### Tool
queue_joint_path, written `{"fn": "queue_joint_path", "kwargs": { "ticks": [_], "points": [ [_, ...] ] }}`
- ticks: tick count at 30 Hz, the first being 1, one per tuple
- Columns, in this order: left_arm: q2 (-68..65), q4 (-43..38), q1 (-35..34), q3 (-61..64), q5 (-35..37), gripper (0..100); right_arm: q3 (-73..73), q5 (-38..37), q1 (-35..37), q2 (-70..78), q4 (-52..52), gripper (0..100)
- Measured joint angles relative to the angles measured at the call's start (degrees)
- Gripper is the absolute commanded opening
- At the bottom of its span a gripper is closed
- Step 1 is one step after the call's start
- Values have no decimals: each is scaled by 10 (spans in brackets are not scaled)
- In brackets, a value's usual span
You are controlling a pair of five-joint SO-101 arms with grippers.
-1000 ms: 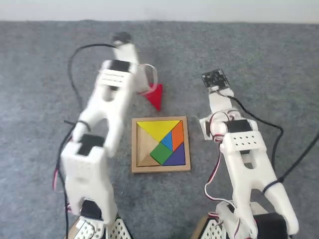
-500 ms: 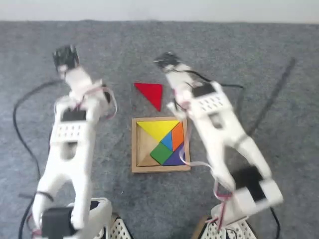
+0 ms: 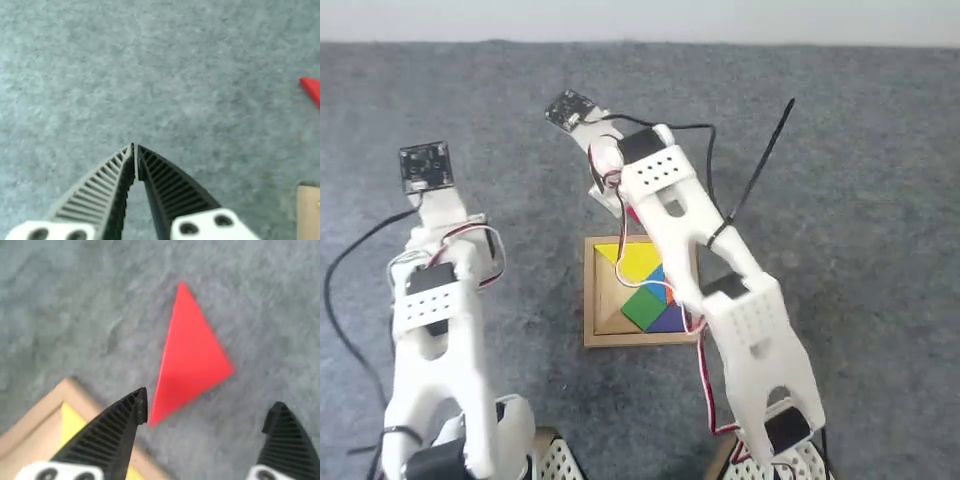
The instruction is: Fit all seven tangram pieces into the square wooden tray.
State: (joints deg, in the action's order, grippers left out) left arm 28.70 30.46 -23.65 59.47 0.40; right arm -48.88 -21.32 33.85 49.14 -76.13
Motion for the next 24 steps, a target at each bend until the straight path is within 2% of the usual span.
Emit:
{"fn": "queue_joint_path", "kwargs": {
  "ticks": [4, 9, 13, 19, 22, 24],
  "points": [
    [-3, 0, -11, 0, -18, 12, -164, 1, 1, 113, -9, 379],
    [-3, 0, -16, 13, -19, 13, -318, 14, 1, 222, 8, 237],
    [-3, 0, -15, 17, -21, 13, -331, 54, 1, 238, 40, 236],
    [-3, 0, -16, 17, -21, 13, -261, 56, 11, 238, 63, 242],
    [-3, 0, -16, 17, -21, 13, -236, 56, 10, 238, 63, 277],
    [-3, 0, -16, 17, -21, 13, -229, 45, 10, 237, 66, 261]
  ]
}}
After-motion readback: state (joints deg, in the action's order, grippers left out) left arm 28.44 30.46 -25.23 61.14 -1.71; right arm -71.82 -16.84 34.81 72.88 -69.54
